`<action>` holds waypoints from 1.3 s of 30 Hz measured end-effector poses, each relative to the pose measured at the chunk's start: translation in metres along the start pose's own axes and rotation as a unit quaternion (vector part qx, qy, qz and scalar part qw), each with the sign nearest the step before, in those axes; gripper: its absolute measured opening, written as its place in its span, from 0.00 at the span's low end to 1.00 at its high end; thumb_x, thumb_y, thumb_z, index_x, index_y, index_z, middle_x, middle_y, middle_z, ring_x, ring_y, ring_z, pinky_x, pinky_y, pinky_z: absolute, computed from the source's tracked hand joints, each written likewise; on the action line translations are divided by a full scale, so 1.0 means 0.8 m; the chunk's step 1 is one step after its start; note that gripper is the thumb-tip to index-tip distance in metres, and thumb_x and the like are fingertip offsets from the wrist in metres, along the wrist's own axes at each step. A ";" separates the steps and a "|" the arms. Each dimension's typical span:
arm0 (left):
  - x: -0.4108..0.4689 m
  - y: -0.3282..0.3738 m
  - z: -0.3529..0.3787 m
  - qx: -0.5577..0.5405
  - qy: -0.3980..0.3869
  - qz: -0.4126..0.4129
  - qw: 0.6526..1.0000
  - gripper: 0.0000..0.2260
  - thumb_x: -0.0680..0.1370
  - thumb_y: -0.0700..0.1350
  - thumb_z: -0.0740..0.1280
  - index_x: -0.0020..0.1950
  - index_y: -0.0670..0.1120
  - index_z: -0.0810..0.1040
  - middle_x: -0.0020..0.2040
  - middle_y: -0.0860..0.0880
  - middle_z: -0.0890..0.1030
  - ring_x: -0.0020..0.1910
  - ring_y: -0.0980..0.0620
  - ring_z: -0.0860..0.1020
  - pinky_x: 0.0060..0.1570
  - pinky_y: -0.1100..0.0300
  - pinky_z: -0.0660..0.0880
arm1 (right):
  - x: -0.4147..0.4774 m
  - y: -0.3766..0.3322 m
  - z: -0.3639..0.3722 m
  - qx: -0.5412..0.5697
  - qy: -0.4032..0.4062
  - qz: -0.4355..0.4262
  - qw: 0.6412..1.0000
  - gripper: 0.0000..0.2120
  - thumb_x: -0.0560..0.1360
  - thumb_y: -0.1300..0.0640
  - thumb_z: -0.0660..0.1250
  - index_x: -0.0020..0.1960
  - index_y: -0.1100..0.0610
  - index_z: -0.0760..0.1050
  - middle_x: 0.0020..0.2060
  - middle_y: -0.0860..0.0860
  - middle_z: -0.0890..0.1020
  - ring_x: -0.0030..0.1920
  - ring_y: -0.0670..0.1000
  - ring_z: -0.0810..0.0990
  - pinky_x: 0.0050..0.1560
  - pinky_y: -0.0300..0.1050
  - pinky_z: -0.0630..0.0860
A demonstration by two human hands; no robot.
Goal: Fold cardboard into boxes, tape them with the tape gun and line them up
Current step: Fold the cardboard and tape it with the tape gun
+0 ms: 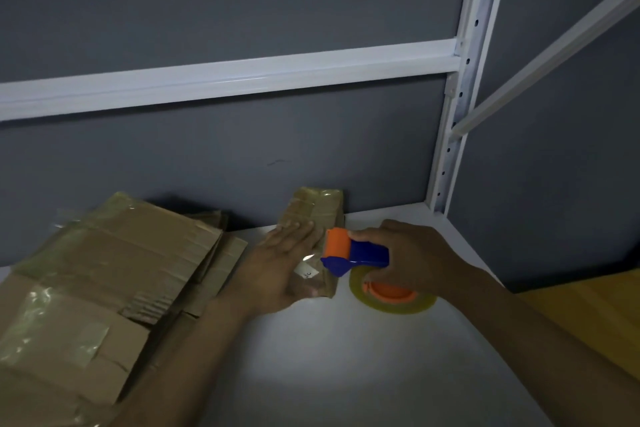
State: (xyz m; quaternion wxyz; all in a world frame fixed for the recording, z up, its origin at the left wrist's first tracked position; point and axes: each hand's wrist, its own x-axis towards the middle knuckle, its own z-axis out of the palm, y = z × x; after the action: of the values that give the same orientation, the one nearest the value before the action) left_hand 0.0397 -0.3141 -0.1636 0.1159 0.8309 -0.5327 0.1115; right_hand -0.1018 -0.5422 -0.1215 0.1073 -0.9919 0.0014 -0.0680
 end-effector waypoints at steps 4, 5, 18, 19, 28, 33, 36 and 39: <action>0.002 0.000 0.003 -0.008 -0.004 -0.023 1.000 0.43 0.64 0.72 0.60 0.76 0.54 0.62 0.76 0.51 0.64 0.74 0.50 0.63 0.71 0.51 0.61 | -0.010 0.004 -0.006 -0.002 -0.018 -0.004 1.000 0.35 0.73 0.39 0.66 0.75 0.40 0.53 0.64 0.46 0.71 0.60 0.46 0.71 0.55 0.38 0.72; 0.002 -0.002 0.001 -0.007 -0.010 -0.031 0.999 0.44 0.64 0.73 0.59 0.76 0.56 0.60 0.76 0.52 0.62 0.75 0.50 0.63 0.72 0.50 0.61 | -0.016 0.006 -0.010 -0.001 -0.021 -0.002 1.000 0.35 0.74 0.39 0.66 0.75 0.40 0.53 0.63 0.46 0.71 0.59 0.46 0.71 0.54 0.37 0.72; 0.002 0.007 0.004 0.027 0.031 0.006 0.999 0.43 0.65 0.71 0.65 0.74 0.50 0.67 0.72 0.46 0.70 0.70 0.47 0.69 0.66 0.46 0.64 | -0.021 -0.019 0.017 -0.156 0.041 -0.023 0.987 0.25 0.76 0.44 0.64 0.71 0.49 0.66 0.56 0.54 0.76 0.53 0.54 0.77 0.51 0.42 0.69; 0.003 0.010 0.002 0.034 0.022 0.001 0.999 0.43 0.65 0.72 0.63 0.74 0.50 0.67 0.72 0.46 0.70 0.69 0.47 0.70 0.66 0.47 0.63 | -0.017 -0.021 0.017 -0.159 0.040 -0.015 0.986 0.24 0.76 0.45 0.64 0.70 0.49 0.67 0.57 0.54 0.76 0.53 0.54 0.77 0.51 0.42 0.69; -0.002 0.017 0.004 0.038 -0.012 -0.046 0.998 0.48 0.63 0.77 0.57 0.75 0.48 0.66 0.73 0.45 0.69 0.70 0.44 0.70 0.67 0.44 0.68 | 0.002 0.010 -0.004 -0.085 -0.014 0.084 0.993 0.17 0.71 0.45 0.68 0.59 0.47 0.77 0.47 0.47 0.81 0.45 0.48 0.78 0.41 0.40 0.66; 0.014 0.027 -0.026 -0.094 0.054 -0.139 0.984 0.40 0.70 0.72 0.50 0.71 0.47 0.72 0.67 0.46 0.76 0.65 0.46 0.74 0.62 0.60 0.65 | -0.019 0.043 -0.019 0.314 -0.118 0.196 0.921 0.21 0.67 0.51 0.77 0.58 0.48 0.79 0.48 0.50 0.84 0.44 0.47 0.81 0.44 0.39 0.79; 0.031 0.016 -0.029 -0.075 0.075 -0.145 0.984 0.39 0.74 0.71 0.47 0.66 0.45 0.77 0.63 0.45 0.79 0.64 0.43 0.76 0.63 0.54 0.68 | -0.027 0.059 -0.001 0.374 -0.147 0.246 0.882 0.16 0.66 0.53 0.77 0.53 0.53 0.82 0.44 0.52 0.84 0.43 0.49 0.82 0.45 0.43 0.80; 0.041 0.013 -0.014 -0.069 0.022 -0.173 0.982 0.33 0.78 0.67 0.50 0.73 0.47 0.69 0.75 0.48 0.66 0.76 0.49 0.59 0.74 0.61 0.49 | -0.025 0.066 0.016 0.276 -0.101 0.242 0.925 0.14 0.69 0.51 0.74 0.54 0.55 0.82 0.48 0.50 0.83 0.50 0.50 0.81 0.50 0.41 0.76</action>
State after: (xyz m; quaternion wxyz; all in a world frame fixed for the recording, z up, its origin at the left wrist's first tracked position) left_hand 0.0431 -0.3426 -0.1420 0.2020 0.8980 -0.3844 0.0709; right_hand -0.1193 -0.5908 -0.1476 0.3897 -0.8941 0.2115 0.0628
